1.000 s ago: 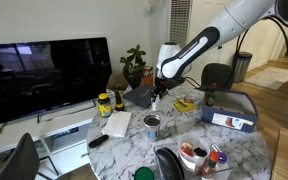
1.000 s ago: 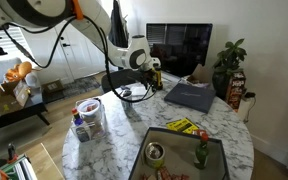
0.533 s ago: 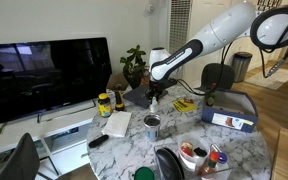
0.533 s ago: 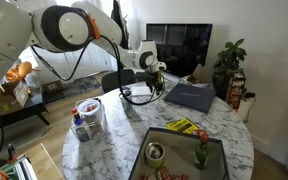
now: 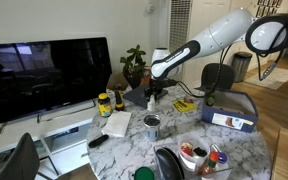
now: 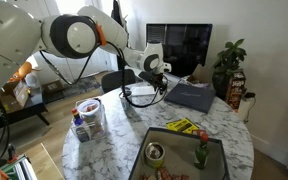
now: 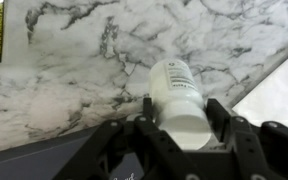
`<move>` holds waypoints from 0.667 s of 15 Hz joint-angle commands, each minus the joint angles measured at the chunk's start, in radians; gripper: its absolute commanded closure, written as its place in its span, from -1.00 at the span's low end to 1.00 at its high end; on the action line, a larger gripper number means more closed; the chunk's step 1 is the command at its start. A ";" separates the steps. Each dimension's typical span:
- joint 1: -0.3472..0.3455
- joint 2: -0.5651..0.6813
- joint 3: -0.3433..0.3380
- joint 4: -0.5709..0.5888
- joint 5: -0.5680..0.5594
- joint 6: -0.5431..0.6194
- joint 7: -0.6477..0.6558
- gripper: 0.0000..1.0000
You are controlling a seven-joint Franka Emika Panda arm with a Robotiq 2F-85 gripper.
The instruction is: Remove the white bottle from the box
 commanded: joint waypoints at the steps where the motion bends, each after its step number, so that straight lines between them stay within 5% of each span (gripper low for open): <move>1: -0.009 -0.004 -0.006 -0.023 0.000 0.086 -0.002 0.37; 10: 0.034 -0.020 -0.056 -0.051 -0.089 0.095 -0.002 0.37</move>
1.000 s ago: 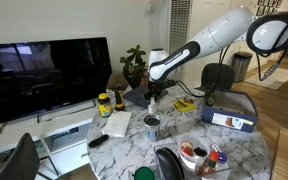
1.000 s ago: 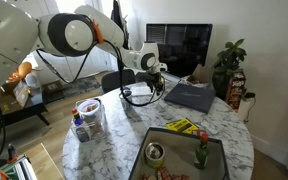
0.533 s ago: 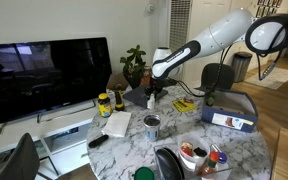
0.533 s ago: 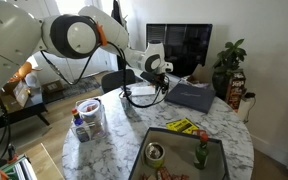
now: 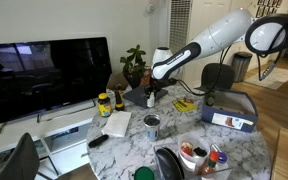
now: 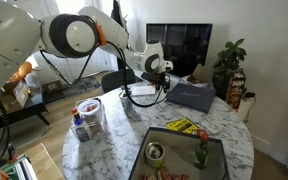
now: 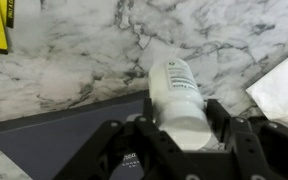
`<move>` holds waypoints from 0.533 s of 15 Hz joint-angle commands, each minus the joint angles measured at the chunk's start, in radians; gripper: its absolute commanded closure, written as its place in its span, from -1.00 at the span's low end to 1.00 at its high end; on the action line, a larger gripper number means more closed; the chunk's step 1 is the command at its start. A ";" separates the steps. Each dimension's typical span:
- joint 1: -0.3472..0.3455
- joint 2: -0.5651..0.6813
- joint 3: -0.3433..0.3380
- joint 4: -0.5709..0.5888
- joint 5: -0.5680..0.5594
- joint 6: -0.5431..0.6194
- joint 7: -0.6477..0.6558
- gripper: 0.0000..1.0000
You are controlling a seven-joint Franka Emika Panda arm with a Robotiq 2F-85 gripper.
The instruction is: Remove the white bottle from the box
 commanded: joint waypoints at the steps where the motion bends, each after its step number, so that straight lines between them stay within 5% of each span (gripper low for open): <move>1: 0.026 -0.021 -0.030 -0.038 -0.043 -0.006 0.001 0.37; 8: 0.034 -0.020 -0.033 -0.050 -0.070 -0.017 0.003 0.37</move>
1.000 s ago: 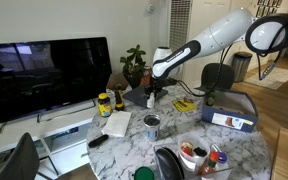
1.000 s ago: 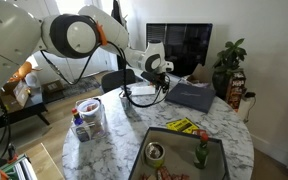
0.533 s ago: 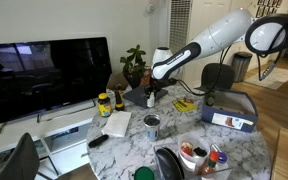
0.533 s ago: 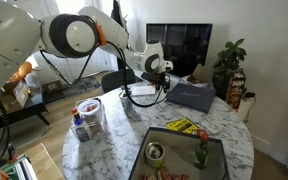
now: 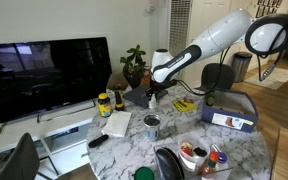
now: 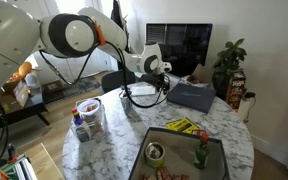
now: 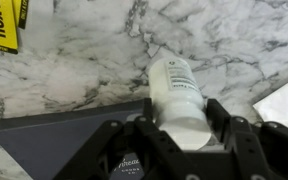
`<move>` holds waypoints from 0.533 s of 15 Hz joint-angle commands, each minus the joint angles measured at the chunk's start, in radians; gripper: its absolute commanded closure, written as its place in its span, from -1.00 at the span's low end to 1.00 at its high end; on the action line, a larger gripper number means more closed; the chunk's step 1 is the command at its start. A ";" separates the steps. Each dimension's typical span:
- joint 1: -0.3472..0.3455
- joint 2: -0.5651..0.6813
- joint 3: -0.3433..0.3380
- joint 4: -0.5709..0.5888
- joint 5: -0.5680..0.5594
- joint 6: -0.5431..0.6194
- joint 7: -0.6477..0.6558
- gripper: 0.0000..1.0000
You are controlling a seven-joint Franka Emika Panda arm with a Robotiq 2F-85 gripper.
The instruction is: Remove the white bottle from the box
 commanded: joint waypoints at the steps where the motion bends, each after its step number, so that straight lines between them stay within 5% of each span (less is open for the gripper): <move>1: 0.012 -0.021 -0.012 -0.029 -0.011 -0.026 0.006 -0.63; 5: 0.011 -0.034 -0.012 -0.031 -0.010 -0.029 0.007 -0.99; 8: 0.006 -0.080 -0.006 -0.062 0.001 -0.014 0.012 -1.00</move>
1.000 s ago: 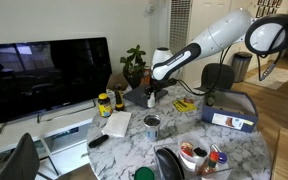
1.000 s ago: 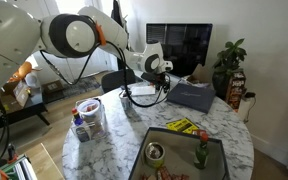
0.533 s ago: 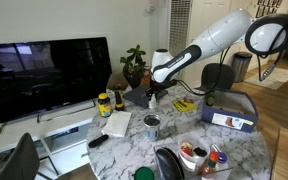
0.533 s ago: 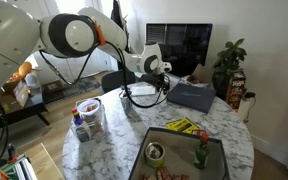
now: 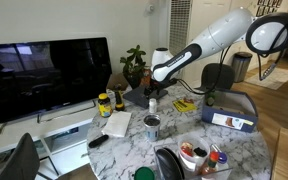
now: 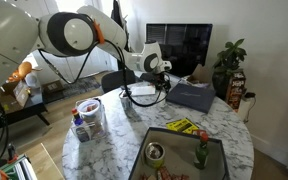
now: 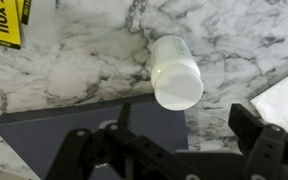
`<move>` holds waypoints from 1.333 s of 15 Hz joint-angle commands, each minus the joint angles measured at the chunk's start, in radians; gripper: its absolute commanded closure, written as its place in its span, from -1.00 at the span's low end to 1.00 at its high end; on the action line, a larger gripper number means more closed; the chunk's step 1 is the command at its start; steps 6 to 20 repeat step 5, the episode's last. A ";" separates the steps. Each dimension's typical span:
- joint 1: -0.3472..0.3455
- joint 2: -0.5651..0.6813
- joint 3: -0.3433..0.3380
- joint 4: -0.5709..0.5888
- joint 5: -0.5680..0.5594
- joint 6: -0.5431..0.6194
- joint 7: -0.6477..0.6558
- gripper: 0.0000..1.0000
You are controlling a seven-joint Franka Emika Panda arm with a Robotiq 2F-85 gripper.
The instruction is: Remove the white bottle from the box
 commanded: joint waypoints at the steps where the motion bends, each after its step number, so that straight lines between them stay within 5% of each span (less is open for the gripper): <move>1: -0.001 -0.100 0.001 -0.083 0.010 0.004 0.010 -1.00; 4: -0.098 -0.260 0.135 -0.217 0.121 0.086 -0.140 -1.00; 5: -0.035 -0.122 0.053 -0.057 0.067 0.042 -0.053 -1.00; 20: -0.035 -0.122 0.053 -0.057 0.067 0.042 -0.053 -1.00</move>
